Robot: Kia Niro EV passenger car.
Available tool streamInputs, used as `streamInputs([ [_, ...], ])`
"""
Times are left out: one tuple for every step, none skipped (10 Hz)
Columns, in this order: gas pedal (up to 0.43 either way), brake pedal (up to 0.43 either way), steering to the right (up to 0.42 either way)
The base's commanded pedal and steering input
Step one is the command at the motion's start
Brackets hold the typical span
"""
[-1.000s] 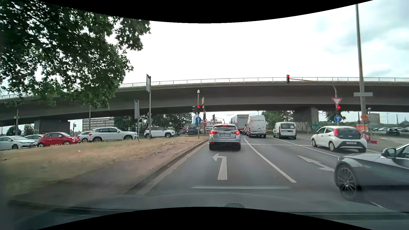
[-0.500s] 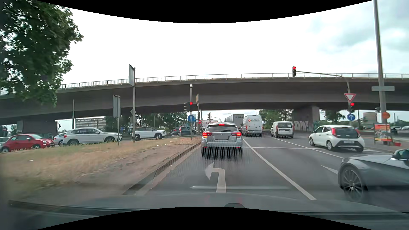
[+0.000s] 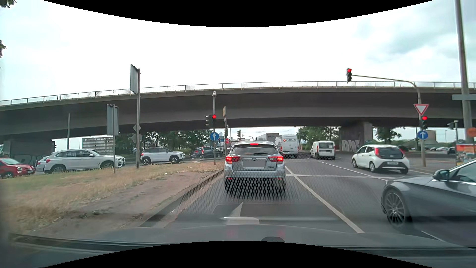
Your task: Follow the waypoints while adhering to traffic rules and regulations
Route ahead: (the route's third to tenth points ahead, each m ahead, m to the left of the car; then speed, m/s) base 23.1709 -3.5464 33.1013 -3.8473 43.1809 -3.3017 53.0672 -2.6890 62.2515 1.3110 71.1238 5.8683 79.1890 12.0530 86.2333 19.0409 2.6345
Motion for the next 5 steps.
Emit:
streamInputs([
  [0.000,0.311,0.031],
  [0.000,0.311,0.027],
  [0.000,0.311,0.024],
  [0.000,0.311,0.022],
  [0.000,0.311,0.021],
])
